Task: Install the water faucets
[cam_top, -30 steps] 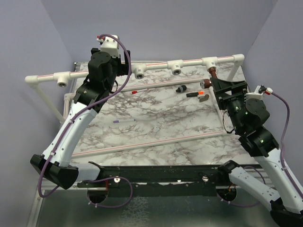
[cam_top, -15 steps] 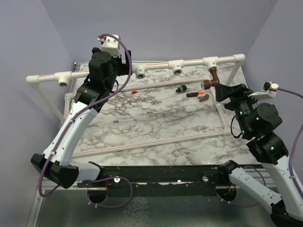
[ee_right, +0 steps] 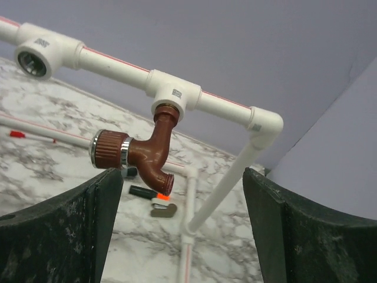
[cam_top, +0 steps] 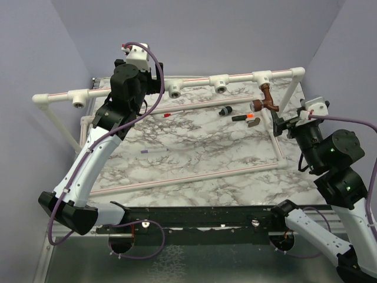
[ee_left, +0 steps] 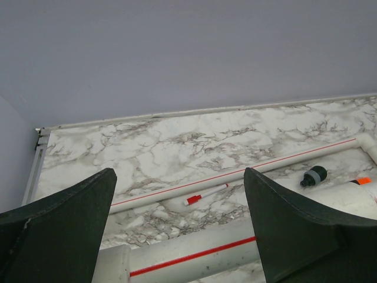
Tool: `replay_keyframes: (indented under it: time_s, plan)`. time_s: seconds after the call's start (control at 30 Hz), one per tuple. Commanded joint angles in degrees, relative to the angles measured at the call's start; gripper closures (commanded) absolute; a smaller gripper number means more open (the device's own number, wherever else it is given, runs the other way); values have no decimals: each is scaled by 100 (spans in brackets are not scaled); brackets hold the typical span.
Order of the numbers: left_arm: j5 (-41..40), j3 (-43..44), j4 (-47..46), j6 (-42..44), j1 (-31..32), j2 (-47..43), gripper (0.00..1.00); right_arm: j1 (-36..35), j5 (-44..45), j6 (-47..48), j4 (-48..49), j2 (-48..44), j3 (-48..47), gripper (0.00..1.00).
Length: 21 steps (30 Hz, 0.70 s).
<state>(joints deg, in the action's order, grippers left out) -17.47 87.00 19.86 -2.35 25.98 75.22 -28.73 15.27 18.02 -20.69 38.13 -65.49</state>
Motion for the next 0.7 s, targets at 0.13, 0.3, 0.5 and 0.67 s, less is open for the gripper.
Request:
replay_keyframes:
  time_s: [0.13, 0.3, 0.5, 0.67]
  plan:
    - [682, -247, 1064, 19, 224, 389, 9, -27, -1037, 3495, -1301, 203, -307, 13]
    - [720, -245, 1064, 24, 224, 395, 9, -27, -1017, 4711, -1103, 205, 71, 12]
    - [699, -254, 1073, 25, 224, 372, 9, -28, -753, 5743, -123, 296, 719, 12]
    - [704, -245, 1073, 33, 224, 383, 9, -27, -408, 6608, 1244, 483, 1341, 12]
